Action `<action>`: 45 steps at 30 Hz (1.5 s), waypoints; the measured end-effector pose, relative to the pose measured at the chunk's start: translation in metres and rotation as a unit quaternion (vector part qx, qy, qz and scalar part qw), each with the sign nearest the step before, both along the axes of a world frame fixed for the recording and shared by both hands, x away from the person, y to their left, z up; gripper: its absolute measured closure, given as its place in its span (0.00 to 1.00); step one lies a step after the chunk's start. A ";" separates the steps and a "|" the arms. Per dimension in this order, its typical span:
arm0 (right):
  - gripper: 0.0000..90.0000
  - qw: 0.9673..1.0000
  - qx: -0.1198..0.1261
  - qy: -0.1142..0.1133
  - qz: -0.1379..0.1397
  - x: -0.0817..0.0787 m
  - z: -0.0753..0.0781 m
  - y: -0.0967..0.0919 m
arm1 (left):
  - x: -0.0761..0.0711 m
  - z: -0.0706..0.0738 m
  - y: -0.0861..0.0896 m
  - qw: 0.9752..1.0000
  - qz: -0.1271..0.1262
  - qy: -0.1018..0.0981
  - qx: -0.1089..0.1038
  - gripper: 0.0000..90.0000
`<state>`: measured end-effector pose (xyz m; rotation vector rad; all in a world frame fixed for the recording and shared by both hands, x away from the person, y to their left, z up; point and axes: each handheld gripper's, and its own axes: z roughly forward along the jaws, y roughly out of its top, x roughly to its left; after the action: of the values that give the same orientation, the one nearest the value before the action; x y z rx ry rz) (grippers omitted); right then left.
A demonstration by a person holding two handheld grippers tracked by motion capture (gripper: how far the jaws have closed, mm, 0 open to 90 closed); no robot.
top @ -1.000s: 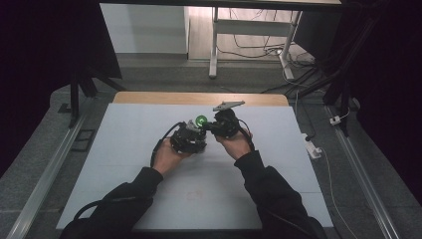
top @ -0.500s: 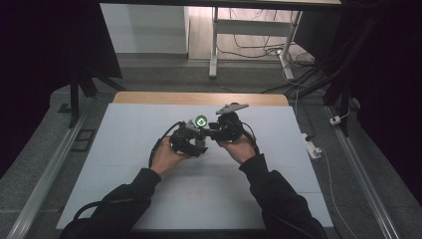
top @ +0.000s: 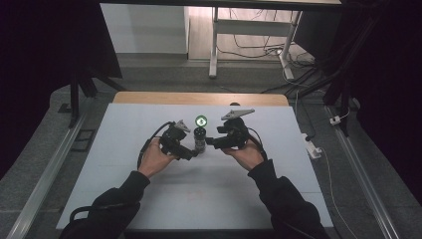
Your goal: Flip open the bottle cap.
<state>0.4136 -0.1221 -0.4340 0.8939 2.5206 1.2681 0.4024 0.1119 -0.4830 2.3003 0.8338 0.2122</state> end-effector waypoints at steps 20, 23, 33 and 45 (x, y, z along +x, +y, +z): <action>0.11 0.999 -0.021 0.020 0.023 -0.032 -0.010 -0.016 | -0.051 0.027 0.063 0.997 0.011 0.021 -0.072 0.02; 0.08 0.999 -0.024 0.019 0.026 -0.038 -0.012 -0.020 | -0.062 0.031 0.073 0.997 0.013 0.019 -0.080 0.02; 0.01 1.000 -0.008 0.012 0.020 -0.060 -0.011 -0.042 | -0.101 0.035 0.102 0.996 0.028 0.014 -0.085 0.01; 0.00 1.000 0.006 0.015 -0.011 -0.085 -0.012 -0.086 | -0.141 0.031 0.129 0.992 0.065 -0.005 -0.104 0.00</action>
<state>0.3287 -0.2086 -0.4457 0.9464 2.5226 1.2731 0.2613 0.2409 -0.4517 2.0510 0.9558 0.1855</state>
